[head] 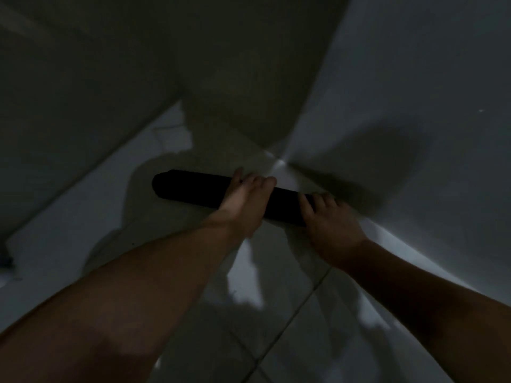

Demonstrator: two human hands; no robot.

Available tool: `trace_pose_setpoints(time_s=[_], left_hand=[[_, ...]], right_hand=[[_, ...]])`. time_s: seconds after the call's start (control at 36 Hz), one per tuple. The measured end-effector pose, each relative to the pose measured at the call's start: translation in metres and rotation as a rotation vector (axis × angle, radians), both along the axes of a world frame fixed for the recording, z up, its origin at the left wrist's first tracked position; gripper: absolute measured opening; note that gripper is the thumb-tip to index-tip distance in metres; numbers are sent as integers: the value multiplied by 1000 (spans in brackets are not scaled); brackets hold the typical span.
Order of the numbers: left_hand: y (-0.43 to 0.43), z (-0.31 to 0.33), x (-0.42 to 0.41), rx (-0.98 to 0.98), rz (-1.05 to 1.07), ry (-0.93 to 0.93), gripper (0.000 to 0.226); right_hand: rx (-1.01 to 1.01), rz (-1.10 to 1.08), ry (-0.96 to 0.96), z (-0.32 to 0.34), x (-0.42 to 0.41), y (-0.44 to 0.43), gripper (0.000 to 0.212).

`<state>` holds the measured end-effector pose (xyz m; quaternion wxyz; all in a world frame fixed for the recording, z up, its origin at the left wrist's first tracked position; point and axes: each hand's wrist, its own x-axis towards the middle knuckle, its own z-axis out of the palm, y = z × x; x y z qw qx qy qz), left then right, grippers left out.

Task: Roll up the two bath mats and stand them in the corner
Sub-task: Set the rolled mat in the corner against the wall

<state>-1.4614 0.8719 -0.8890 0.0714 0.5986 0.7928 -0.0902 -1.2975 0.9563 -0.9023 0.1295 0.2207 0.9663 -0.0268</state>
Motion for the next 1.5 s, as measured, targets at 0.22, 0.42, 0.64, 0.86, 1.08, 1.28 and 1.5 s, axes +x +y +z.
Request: trace_pose_setpoints(time_s=[0.22,0.42,0.64,0.86,1.08,1.28,1.5], left_hand=[[12,-18,-2,10,269,46,79],[19,-15,-17,88,215,76,55],[44,-8,-42,424,236,-44,43],[23,-46,-28,136,344,-208,72],[20,-33,-15,152,264,-103,77],[15,-33,-6,224,235,-236,72],[7,-25,9,179,250,-144,70]], right_hand=[[-203,-225,125,17,-27,28,69],[-130,-84,49,25,-22,32,58],[131,-62,190,36,-29,22,56],[-124,-126,-66,-5,-22,2,63],[-42,-189,112,-7,-12,18,67],[-50,-169,142,0,-5,15,67],[-115,-131,138,4,2,5,83]])
